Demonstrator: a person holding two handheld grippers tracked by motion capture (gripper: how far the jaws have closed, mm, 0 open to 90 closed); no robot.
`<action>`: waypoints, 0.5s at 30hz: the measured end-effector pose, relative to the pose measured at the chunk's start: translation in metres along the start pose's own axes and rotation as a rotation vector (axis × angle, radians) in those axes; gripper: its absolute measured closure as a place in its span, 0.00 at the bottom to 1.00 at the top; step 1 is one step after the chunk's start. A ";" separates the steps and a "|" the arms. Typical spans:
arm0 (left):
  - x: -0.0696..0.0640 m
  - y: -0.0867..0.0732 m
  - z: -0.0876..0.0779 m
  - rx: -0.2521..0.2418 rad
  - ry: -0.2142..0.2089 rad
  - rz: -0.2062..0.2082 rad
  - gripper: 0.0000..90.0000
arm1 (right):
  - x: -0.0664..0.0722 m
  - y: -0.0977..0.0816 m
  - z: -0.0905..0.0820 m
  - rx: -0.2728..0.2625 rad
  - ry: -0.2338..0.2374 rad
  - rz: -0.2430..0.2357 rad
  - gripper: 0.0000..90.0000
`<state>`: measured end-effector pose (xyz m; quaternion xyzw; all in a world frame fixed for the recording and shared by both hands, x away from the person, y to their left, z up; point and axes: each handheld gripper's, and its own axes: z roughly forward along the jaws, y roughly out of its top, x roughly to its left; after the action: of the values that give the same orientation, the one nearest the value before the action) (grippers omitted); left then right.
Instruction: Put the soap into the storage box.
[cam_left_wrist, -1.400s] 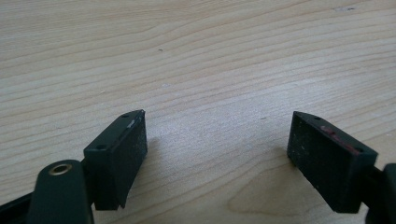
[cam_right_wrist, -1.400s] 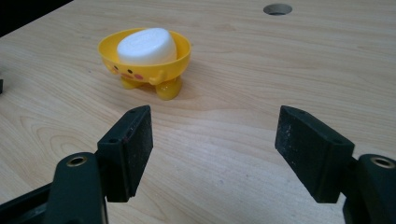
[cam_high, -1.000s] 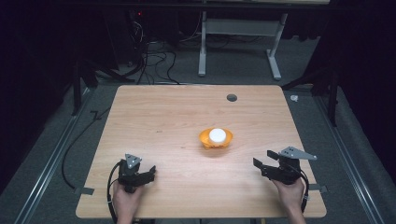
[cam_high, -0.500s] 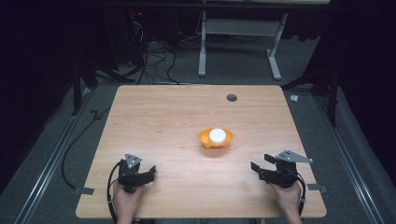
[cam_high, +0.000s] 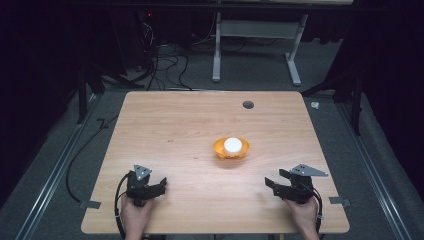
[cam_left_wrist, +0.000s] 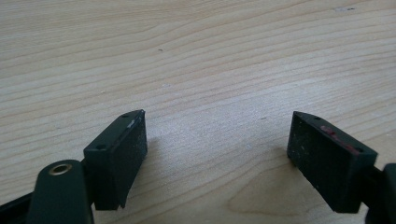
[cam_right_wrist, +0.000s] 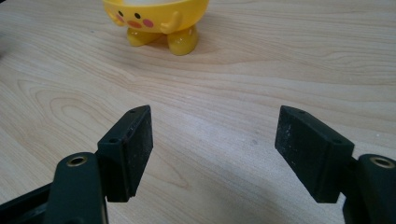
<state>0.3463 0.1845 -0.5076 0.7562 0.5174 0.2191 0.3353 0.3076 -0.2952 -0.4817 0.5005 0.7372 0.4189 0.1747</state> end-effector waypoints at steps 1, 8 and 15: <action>0.000 0.000 0.000 0.000 0.001 0.000 0.23 | 0.001 0.000 0.000 0.004 -0.002 0.004 0.32; 0.000 0.000 0.000 0.000 -0.001 -0.002 0.23 | 0.003 -0.006 0.008 0.027 -0.011 -0.007 0.32; 0.000 0.000 0.000 -0.002 -0.001 -0.003 0.23 | 0.005 -0.010 0.014 0.060 -0.021 -0.016 0.32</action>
<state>0.3464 0.1847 -0.5077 0.7553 0.5180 0.2186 0.3366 0.3094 -0.2862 -0.4972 0.5038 0.7516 0.3900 0.1707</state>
